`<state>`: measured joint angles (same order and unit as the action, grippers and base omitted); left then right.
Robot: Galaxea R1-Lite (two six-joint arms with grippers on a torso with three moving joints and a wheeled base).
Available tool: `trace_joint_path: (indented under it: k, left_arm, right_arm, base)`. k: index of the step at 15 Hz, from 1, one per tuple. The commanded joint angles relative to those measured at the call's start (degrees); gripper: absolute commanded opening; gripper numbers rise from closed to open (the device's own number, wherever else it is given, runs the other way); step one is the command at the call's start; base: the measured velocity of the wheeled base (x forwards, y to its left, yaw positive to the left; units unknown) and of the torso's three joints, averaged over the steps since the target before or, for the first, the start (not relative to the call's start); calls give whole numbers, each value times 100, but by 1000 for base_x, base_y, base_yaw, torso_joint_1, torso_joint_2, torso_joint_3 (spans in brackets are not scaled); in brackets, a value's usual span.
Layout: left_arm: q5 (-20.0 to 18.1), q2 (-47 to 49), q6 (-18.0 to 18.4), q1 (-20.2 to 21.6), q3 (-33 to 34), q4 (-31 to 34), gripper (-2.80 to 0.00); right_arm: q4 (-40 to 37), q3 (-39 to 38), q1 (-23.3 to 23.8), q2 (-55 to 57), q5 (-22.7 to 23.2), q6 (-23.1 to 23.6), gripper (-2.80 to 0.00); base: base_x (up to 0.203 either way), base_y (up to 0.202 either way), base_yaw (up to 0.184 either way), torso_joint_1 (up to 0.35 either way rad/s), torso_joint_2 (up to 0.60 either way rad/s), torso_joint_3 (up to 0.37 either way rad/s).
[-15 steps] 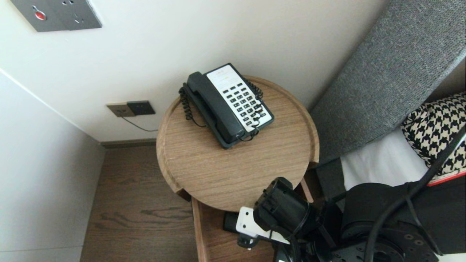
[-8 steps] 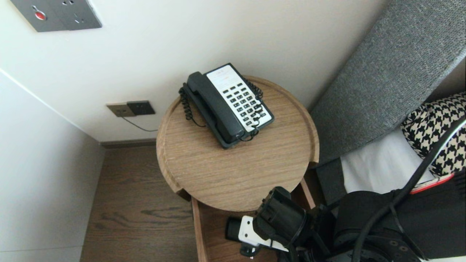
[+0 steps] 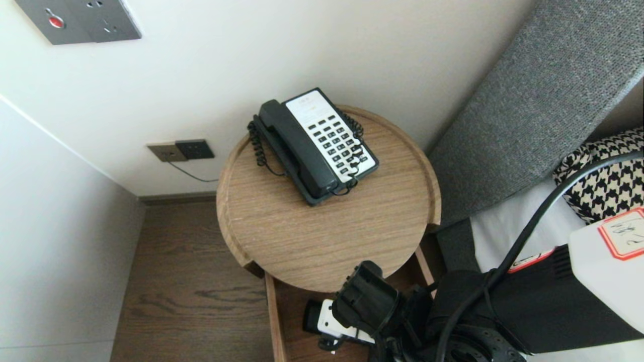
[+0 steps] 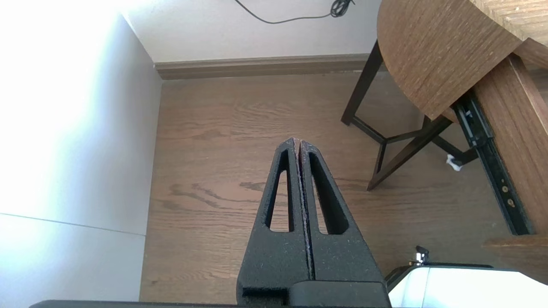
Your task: Take the remote control out of the drawer one by one and place them on the table
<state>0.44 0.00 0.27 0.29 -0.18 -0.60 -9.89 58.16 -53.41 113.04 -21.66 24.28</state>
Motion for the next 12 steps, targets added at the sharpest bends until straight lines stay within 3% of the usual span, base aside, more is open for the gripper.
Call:
trace_joint_path:
  k: [1,4,5,12]
  left_arm:
    - [0,-9,0,6,1,-2,-280]
    - [0,-9,0,6,1,-2,-280]
    - [0,-9,0,6,1,-2,-280]
    - [0,-9,0,6,1,-2,-280]
  right_arm:
    - [-13,-4,24,122,-13,7,-280]
    - [-13,-7,24,113,-13,6,-280]
    - [-13,-7,24,85,-13,6,0]
    - [-31,-52,24,-162,-57,6,0]
  base:
    - [0,0,0,0,0,0]
    - [0,0,0,0,0,0]
    - [0,0,0,0,0,0]
    - [0,0,0,0,0,0]
